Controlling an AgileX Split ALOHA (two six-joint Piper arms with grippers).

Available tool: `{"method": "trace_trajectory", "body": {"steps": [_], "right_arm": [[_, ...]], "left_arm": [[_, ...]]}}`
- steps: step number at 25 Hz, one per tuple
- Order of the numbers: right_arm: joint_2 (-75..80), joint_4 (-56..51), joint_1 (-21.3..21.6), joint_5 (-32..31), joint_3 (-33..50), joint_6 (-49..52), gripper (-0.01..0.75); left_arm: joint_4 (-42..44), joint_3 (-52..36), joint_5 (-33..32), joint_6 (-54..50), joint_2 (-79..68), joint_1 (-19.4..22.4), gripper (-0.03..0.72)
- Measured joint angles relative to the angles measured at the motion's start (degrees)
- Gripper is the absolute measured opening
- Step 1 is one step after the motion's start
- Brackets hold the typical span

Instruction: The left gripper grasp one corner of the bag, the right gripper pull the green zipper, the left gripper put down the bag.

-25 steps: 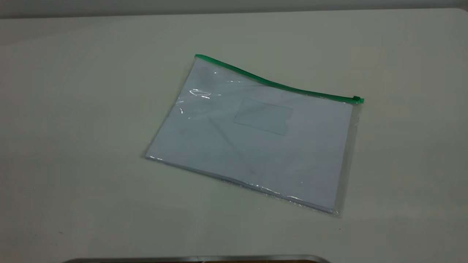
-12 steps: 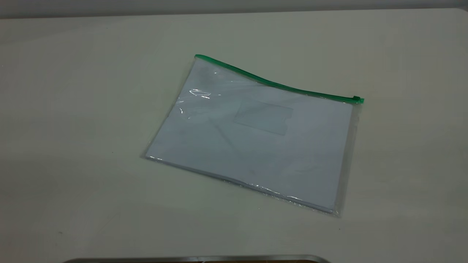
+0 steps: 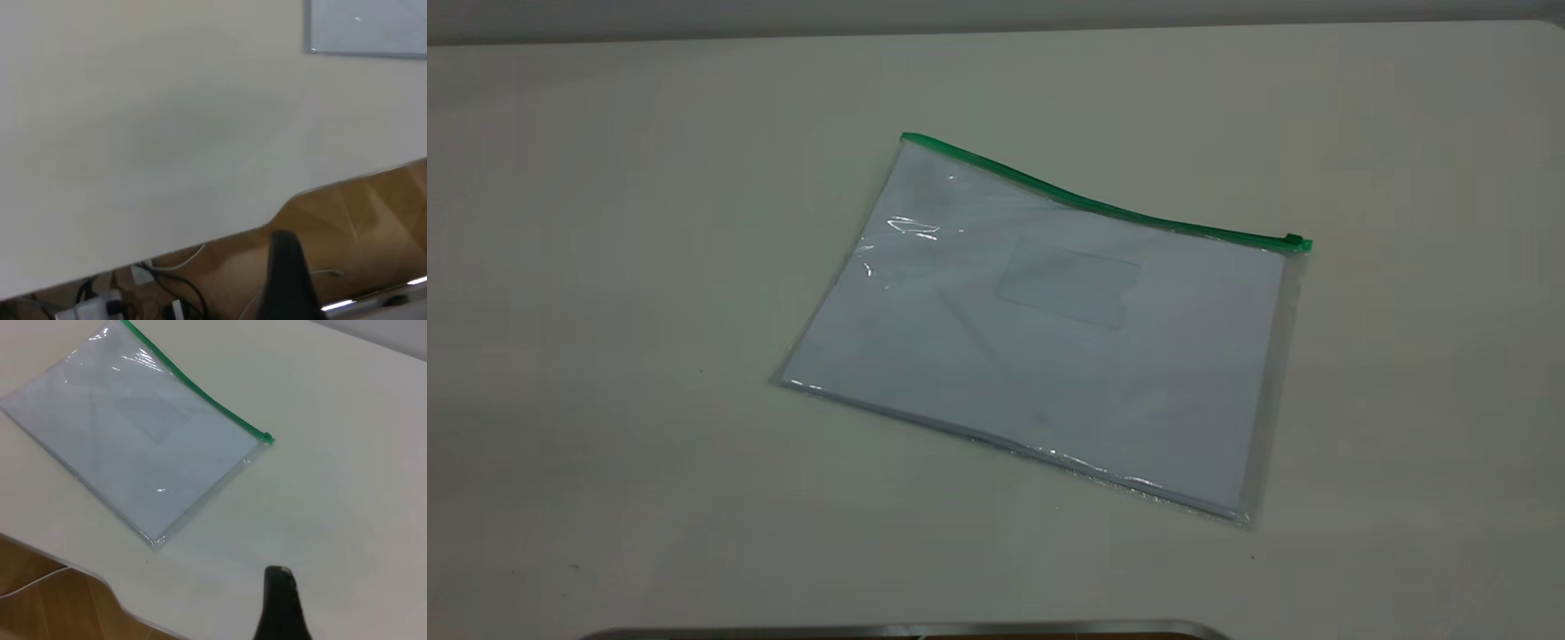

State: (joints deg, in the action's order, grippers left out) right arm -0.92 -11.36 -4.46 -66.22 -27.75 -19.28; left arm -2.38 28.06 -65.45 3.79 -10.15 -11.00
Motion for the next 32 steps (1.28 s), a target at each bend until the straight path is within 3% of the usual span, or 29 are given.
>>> {"method": "trace_trajectory", "body": {"steps": [17,25,32], "right_arm": [[0.0,-0.02,0.0,0.23,0.0,0.12,0.574],[0.0,-0.07,0.0,0.28,0.0,0.12,0.574],[0.0,-0.07,0.0,0.28,0.0,0.12,0.574]], "left_arm": [[2.91,-0.27,0.47,-3.79,0.45,0.35,0.588],[2.91,-0.26,0.48,-3.79,7.93,10.37,0.587],[2.06,-0.26,0.3,-3.48,11.21,11.89,0.587]]}}
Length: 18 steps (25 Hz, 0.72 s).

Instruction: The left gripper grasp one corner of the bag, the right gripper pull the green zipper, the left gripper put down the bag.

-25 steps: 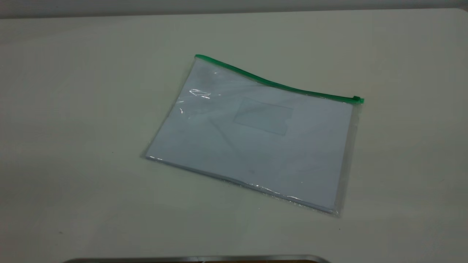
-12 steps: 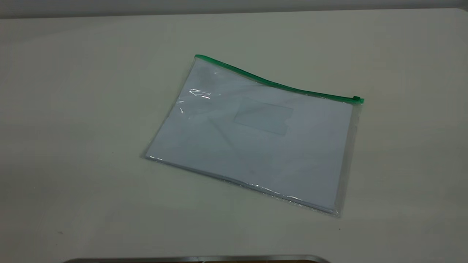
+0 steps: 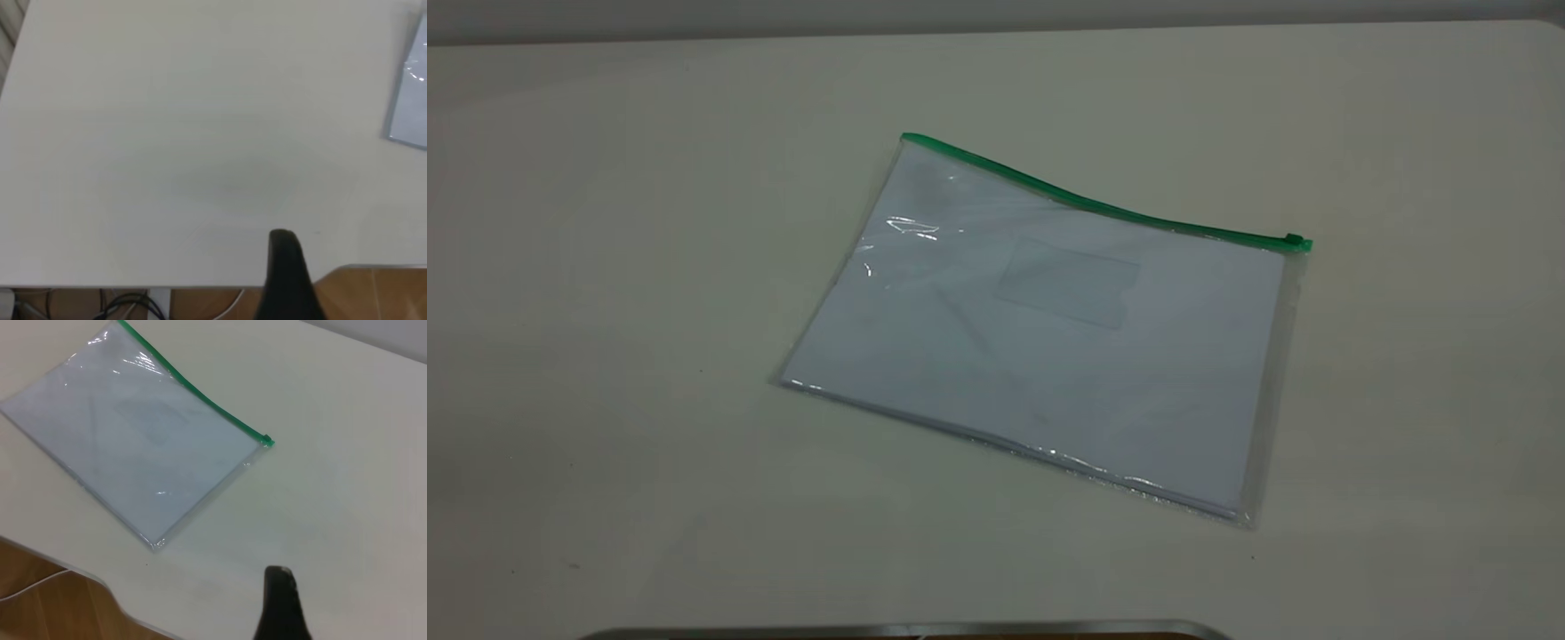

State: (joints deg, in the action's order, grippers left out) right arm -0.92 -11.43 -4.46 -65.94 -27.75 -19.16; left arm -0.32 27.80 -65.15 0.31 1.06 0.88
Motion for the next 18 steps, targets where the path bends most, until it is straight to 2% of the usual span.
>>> {"method": "trace_trajectory", "body": {"steps": [15,18], "right_arm": [[0.0,0.0,0.0,0.05,0.0,0.0,0.574],[0.0,0.0,1.03,0.05,0.0,0.0,0.574]], "left_arm": [[-0.27,0.0,0.0,-0.31,0.0,0.0,0.587],[-0.27,0.0,0.0,-0.31,0.0,0.0,0.587]]}}
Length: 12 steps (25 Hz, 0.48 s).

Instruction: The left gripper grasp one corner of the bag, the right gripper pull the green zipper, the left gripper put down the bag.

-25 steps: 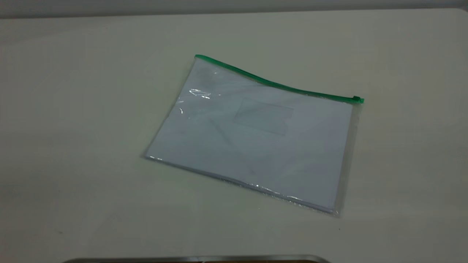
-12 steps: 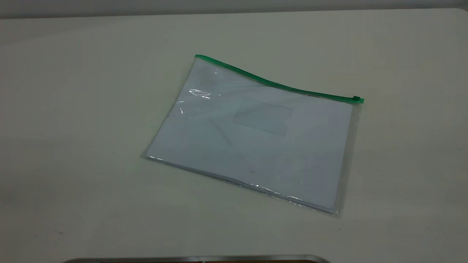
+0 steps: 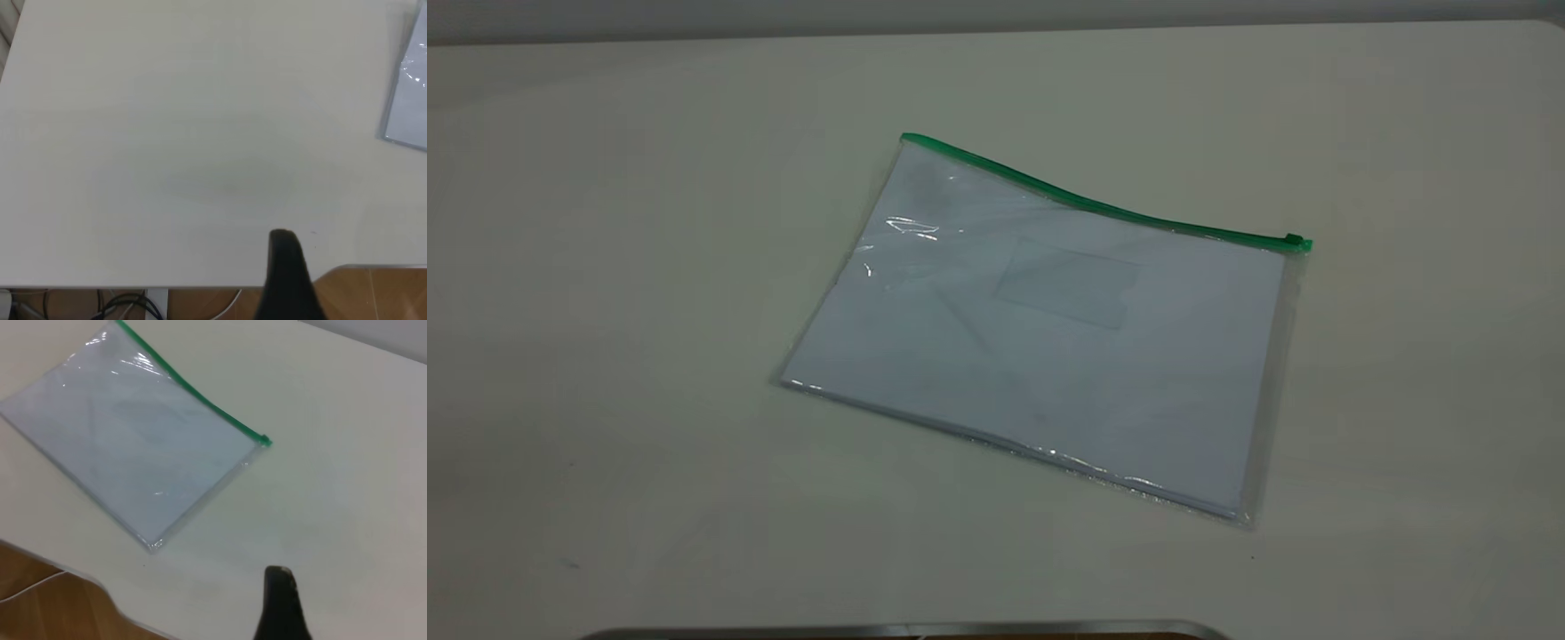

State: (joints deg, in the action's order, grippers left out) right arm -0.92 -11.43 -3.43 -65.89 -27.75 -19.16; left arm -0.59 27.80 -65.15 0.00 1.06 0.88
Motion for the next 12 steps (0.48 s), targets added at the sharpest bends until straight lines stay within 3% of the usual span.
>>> {"method": "trace_trajectory", "body": {"steps": [5,12], "right_arm": [[0.0,0.0,3.76,0.0,0.0,0.0,0.574],[0.0,3.01,4.36,0.39,0.0,4.29,0.574]], "left_arm": [[0.0,0.0,0.0,0.0,0.0,0.0,0.587],[0.0,0.0,0.0,0.0,0.0,0.0,0.587]]}}
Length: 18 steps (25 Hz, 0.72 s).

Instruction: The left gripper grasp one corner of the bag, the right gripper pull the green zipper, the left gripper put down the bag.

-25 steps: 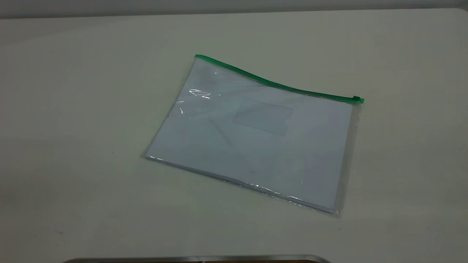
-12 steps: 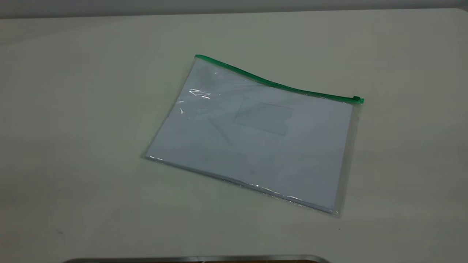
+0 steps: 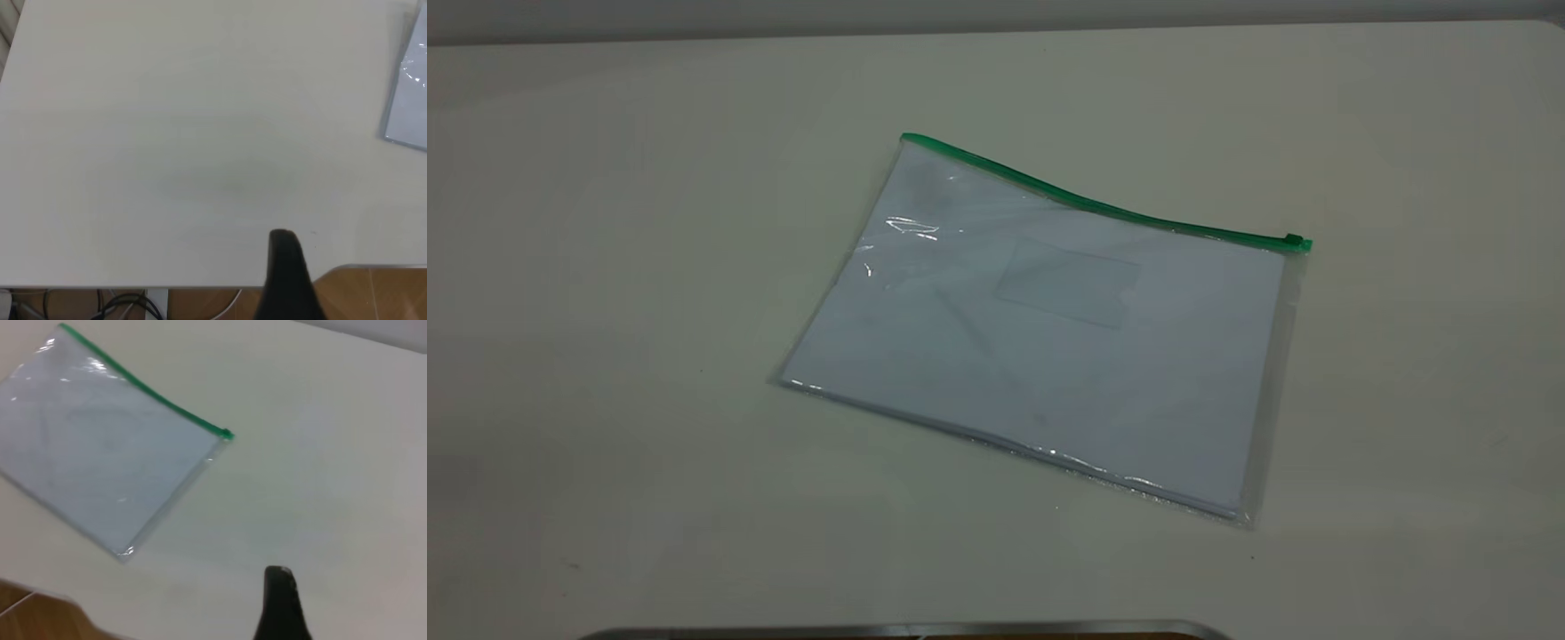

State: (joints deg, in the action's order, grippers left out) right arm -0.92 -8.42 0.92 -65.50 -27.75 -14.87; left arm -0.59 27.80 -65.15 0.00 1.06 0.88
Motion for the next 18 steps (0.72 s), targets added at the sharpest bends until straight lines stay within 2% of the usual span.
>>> {"method": "trace_trajectory", "body": {"steps": [5,18], "right_arm": [[0.0,3.97,0.05,0.29,0.07,5.79,0.574],[0.0,4.22,0.1,0.33,0.07,6.28,0.574]], "left_arm": [[0.0,0.0,0.0,0.0,0.0,0.0,0.587],[0.0,0.0,0.0,0.43,0.0,0.0,0.587]]}}
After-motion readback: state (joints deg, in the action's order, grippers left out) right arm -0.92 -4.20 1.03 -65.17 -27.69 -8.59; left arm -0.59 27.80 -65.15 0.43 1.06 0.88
